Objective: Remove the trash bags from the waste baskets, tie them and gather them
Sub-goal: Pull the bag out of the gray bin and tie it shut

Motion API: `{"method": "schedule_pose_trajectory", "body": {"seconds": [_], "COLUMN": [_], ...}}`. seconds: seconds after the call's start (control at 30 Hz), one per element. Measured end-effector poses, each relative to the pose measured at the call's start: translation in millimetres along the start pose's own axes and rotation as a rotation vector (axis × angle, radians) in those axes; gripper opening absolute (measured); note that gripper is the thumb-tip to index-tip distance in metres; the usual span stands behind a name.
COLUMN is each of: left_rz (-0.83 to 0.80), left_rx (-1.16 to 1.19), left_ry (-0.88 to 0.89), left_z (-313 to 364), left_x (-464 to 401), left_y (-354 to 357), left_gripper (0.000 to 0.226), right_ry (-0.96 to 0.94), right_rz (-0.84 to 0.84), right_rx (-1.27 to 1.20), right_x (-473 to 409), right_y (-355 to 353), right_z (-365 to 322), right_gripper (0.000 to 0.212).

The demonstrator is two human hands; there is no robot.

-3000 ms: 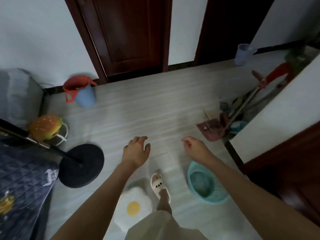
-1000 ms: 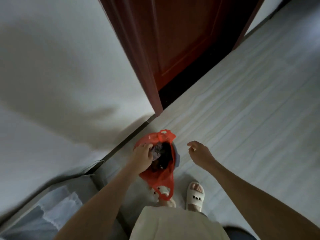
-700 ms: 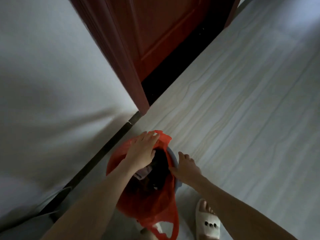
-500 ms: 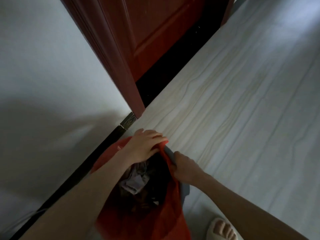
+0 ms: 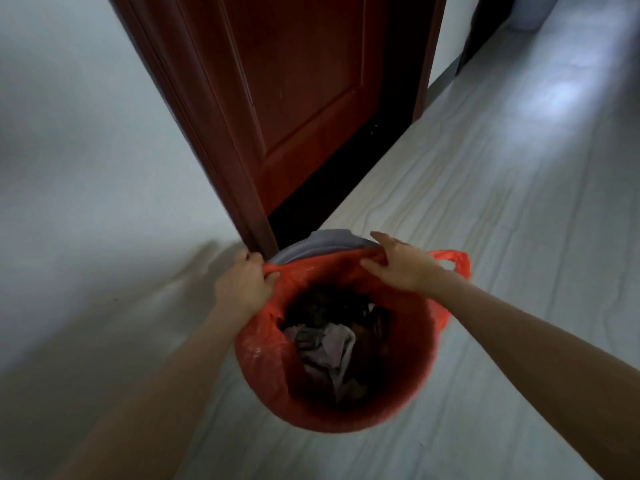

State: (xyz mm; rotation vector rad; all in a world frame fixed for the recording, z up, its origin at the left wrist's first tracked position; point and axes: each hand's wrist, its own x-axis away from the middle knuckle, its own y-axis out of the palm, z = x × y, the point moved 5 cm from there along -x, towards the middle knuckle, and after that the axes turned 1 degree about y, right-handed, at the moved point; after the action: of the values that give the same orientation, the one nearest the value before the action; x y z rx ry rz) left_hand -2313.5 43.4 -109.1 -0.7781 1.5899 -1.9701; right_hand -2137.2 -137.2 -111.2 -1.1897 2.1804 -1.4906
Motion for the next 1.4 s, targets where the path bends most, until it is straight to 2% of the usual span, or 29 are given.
{"method": "schedule_pose_trajectory", "body": {"seconds": [0.1, 0.2, 0.3, 0.43, 0.57, 0.67, 0.8, 0.9, 0.97, 1.03, 1.17, 1.33, 1.4], "left_rz": [-0.015, -0.007, 0.059, 0.062, -0.069, -0.199, -0.351, -0.292, -0.191, -0.095, -0.045, 0.200, 0.241], "left_rx": [-0.019, -0.021, -0.051, -0.116, -0.129, -0.112, 0.047, 0.151, 0.298, 0.487, 0.939, 1.306, 1.382], "left_ry": [-0.145, -0.190, -0.242, -0.339, -0.363, -0.343, -0.307, -0.285, -0.263, -0.264, -0.140, -0.003, 0.079], "left_z": [-28.0, -44.3, -63.4, -101.2, -131.5, -146.5, -151.0, -143.1, -133.0, -122.9, -89.3, -61.9, -50.7], "left_x": [9.5, 28.2, 48.5, 73.6, 92.3, 108.4, 141.0, 156.9, 159.1, 164.8, 173.7, 183.9, 189.2], "left_y": [-2.8, -7.7, -19.2, -32.5, -40.1, -37.4, -32.0, -54.9, -81.6, -114.0, -166.5, -233.5, -257.6], "left_gripper": [0.055, 0.053, 0.050, 0.044, 0.063, 0.077, 0.048, 0.033, 0.031, 0.040, 0.055, 0.069, 0.079], "right_ry": [0.085, 0.086, 0.008, -0.036, -0.002, 0.022, 0.050, 0.073, 0.064, 0.011, -0.084, -0.123, -0.196], "right_rz": [-0.072, -0.111, -0.094, -0.173, -0.247, -0.336, -0.520, -0.604, -0.549, -0.381, -0.033, 0.114, 0.119], "right_rx": [0.048, -0.122, -0.308, -0.368, -0.034, 0.062, 0.200, 0.247, 0.171, 0.080, -0.292, -0.695, -0.962], "right_x": [19.5, 36.5, 48.9, 51.7, 52.9, 62.5, 89.5, 107.4, 109.7, 112.7, 121.1, 147.3, 158.8], "right_y": [4.2, 21.1, 43.1, 70.8, 67.6, 44.5, 17.2, 0.9, -14.7, -38.7, -85.5, -132.8, -154.4], "right_z": [26.8, 23.3, -5.0, -51.7, -77.4, -83.4, -93.9, -114.7, -132.9, -155.8, -193.5, -227.1, -241.0], "right_gripper": [0.066, 0.065, 0.059, 0.062, 0.072, 0.056, 0.019, 0.023, 0.029, 0.033, 0.039, 0.051, 0.056]}}
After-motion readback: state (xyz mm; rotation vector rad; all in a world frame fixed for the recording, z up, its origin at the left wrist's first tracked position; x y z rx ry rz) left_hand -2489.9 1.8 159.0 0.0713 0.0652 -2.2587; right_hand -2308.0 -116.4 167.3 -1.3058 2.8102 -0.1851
